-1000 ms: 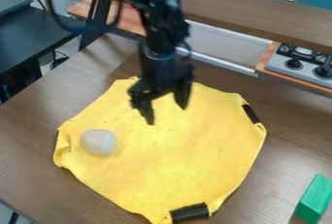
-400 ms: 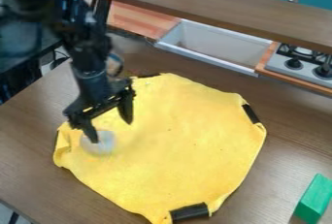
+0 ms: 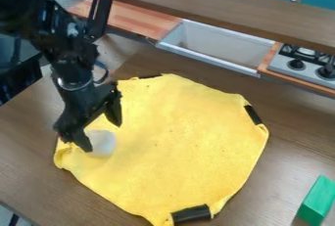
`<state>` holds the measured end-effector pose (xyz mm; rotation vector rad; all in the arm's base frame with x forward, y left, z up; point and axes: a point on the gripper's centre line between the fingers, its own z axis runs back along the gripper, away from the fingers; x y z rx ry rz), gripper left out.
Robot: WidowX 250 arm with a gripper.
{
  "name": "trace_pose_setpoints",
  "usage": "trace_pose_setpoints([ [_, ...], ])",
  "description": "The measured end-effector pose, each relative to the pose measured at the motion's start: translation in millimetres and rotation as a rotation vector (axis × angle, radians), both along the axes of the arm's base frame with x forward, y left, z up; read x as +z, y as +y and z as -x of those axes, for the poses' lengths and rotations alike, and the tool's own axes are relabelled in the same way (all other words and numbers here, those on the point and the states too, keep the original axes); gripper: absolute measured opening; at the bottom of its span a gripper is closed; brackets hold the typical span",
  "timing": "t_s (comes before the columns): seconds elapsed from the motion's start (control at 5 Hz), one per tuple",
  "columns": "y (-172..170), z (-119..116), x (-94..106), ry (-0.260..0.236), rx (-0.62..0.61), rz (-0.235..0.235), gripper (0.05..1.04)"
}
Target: Move the brown object from the bottom left side of the yellow cloth to the left side of the table
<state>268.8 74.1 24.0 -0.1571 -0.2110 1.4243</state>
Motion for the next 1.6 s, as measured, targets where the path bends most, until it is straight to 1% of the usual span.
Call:
trace_pose_setpoints([
  [0.2,5,-2,1.2,-0.046,0.079,0.017,1.000],
  [0.4,11,-6,1.8,-0.078,0.153,0.027,1.000],
  [0.6,13,-9,-5.0,-0.064,0.190,0.040,1.000],
  [0.8,15,-10,-12.7,-0.027,0.198,0.038,1.000],
  [1.0,13,-13,-15.3,-0.016,0.197,0.030,1.000],
  [1.2,6,-19,-24.0,0.011,0.190,0.017,1.000],
  [1.6,4,-21,-35.3,0.031,0.225,0.021,1.000],
])
